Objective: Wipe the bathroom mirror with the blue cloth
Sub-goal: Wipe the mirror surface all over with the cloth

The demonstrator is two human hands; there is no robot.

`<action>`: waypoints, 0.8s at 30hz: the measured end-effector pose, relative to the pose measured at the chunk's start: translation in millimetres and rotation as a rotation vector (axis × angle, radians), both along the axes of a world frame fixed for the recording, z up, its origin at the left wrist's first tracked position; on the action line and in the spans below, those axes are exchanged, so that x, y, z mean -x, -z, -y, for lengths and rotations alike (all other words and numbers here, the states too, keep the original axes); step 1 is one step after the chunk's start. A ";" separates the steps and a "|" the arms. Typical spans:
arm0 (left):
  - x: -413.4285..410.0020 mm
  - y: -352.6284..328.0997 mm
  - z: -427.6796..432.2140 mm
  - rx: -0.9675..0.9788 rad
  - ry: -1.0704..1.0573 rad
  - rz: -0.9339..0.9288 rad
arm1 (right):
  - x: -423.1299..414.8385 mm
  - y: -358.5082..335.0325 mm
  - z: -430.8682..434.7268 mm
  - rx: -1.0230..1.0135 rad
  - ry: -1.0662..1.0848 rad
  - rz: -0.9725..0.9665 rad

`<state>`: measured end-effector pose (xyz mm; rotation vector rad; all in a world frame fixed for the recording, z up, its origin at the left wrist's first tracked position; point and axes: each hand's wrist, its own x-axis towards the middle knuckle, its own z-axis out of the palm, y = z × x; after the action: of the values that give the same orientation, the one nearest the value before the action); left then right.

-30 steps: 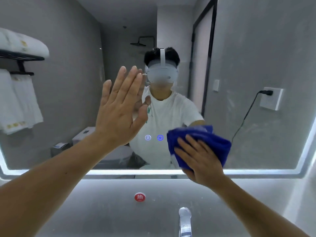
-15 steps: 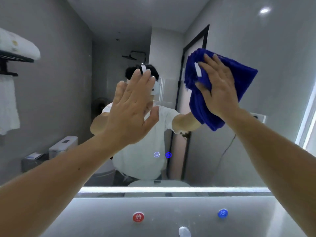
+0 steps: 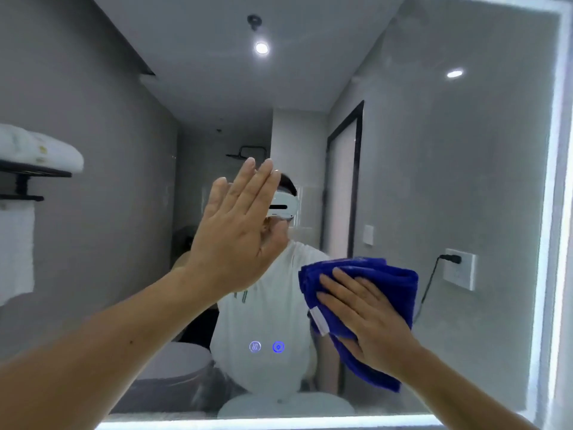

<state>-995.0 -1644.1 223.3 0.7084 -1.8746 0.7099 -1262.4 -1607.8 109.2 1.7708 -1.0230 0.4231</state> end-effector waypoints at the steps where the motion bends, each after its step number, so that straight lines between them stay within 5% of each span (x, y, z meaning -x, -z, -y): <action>1: 3.3 -5.8 0.1 0.009 -0.019 0.013 | 1.2 -16.7 0.7 0.007 -0.013 -0.001; 12: 19.6 -110.9 22.6 0.171 -0.186 -0.063 | -31.4 -304.2 20.2 0.237 -0.183 0.339; 24: -9.1 -181.4 1.3 0.163 -0.177 -0.105 | -54.1 -475.6 10.8 0.307 -0.101 0.557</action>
<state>-986.0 -1645.4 404.7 0.7972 -1.6517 0.9100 -1208.3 -1618.6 584.8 1.4571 -1.1712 1.1205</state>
